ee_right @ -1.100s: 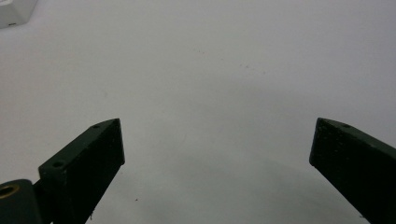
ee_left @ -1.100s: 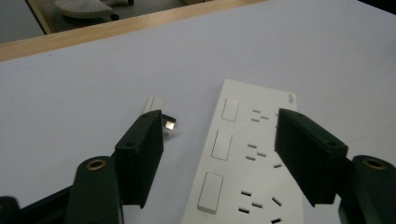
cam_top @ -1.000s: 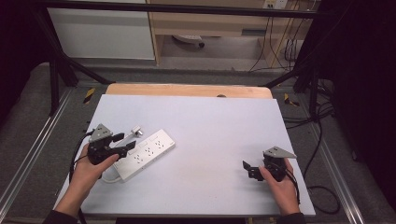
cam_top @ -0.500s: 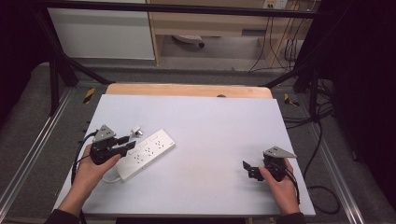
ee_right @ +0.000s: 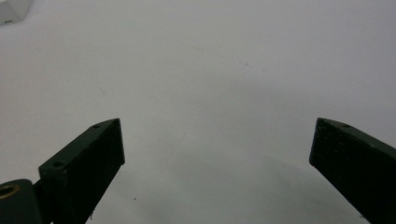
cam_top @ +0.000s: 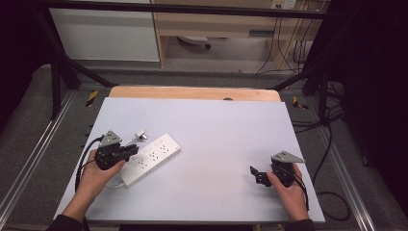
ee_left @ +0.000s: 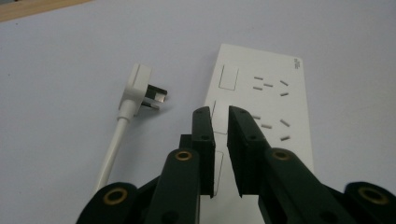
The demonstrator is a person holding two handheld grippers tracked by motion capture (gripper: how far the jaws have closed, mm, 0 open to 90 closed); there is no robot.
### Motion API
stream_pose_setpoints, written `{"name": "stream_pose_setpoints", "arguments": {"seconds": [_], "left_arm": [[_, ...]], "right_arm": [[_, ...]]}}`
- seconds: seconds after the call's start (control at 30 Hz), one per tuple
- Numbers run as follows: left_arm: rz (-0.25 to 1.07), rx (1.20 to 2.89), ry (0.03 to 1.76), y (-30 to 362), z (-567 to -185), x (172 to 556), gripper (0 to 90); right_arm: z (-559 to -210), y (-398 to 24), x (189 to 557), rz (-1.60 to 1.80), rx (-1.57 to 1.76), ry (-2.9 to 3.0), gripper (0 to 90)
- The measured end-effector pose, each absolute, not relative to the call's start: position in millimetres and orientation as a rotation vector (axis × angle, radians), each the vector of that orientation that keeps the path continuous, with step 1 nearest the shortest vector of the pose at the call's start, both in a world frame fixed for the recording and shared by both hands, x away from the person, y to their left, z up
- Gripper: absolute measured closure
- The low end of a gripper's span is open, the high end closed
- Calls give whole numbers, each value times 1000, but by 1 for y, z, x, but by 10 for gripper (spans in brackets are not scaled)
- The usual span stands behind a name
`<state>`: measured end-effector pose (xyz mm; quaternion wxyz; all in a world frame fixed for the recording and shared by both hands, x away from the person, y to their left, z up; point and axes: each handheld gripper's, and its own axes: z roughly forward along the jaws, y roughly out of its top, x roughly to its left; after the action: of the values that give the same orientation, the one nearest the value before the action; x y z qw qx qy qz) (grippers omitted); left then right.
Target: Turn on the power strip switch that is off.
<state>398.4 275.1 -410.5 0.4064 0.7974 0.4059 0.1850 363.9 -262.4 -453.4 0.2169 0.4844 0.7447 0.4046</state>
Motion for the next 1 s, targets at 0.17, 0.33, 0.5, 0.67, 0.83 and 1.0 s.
{"name": "stream_pose_setpoints", "arguments": {"seconds": [0.17,0.33,0.5,0.67,0.83,1.0], "left_arm": [[456,2034,1033,276,-413,401,841],[451,2044,1041,277,-415,401,871],[450,2055,1046,278,-416,401,899],[442,2062,1049,278,-418,400,900],[439,2079,1052,279,-419,399,900],[433,2086,1062,281,-420,399,900]], "right_arm": [[-453,-262,364,1118,1340,2067,37],[-454,-263,364,1116,1333,2072,37],[-453,-263,364,1118,1333,2073,37],[-453,-263,364,1119,1334,2071,37],[-453,-263,364,1120,1335,2070,37],[-453,-263,364,1118,1333,2071,37]]}}
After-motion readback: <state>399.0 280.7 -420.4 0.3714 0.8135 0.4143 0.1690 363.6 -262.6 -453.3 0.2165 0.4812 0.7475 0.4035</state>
